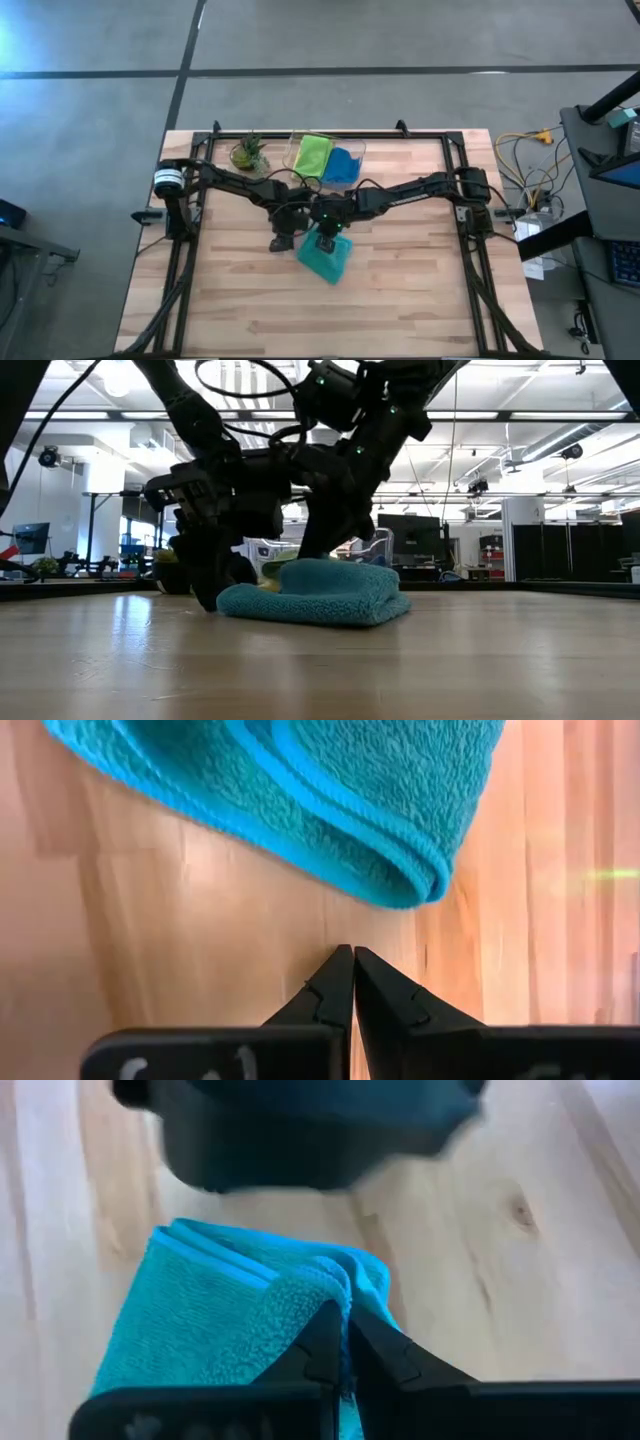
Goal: Fold microfiber towels
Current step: Fold the blue towel
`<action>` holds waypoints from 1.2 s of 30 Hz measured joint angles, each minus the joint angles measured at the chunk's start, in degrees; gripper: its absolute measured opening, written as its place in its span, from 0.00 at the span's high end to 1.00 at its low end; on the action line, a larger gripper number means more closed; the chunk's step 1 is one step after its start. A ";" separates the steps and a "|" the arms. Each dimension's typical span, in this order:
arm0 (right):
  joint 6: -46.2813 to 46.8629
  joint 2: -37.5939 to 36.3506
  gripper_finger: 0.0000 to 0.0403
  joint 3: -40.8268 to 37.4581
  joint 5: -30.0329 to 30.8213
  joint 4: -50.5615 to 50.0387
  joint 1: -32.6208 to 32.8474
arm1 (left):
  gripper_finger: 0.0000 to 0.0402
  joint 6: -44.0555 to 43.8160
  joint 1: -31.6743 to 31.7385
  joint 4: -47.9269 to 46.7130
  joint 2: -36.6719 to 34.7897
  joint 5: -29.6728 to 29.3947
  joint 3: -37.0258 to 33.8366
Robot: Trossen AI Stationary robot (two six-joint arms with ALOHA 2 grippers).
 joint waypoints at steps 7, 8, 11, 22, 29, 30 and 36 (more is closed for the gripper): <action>-0.47 0.31 0.95 -0.44 0.82 -0.90 -1.25 | 1.00 -0.44 0.57 1.52 -2.02 -0.67 -2.55; -0.64 0.31 0.93 -0.44 0.97 -0.86 -1.58 | 1.00 -0.46 0.57 1.48 -2.08 -0.79 -2.57; -0.41 0.22 0.85 -0.42 1.01 -1.64 -2.68 | 1.00 -0.61 0.58 1.54 -2.17 -0.78 -2.57; -2.43 -5.38 0.53 -0.97 3.88 -3.86 -3.84 | 1.00 -1.77 0.59 4.33 -2.97 -1.02 -2.57; -10.05 -7.72 0.52 -5.31 -6.45 -0.94 8.94 | 1.00 1.47 0.54 9.57 -8.80 -6.55 -3.75; -12.92 -7.36 0.53 -5.54 -5.78 0.68 11.54 | 1.00 2.28 0.54 10.32 -9.98 -7.33 -4.32; -13.68 -5.18 0.57 -6.47 19.86 2.94 22.09 | 1.00 1.48 -0.16 16.97 -14.49 -7.75 -8.62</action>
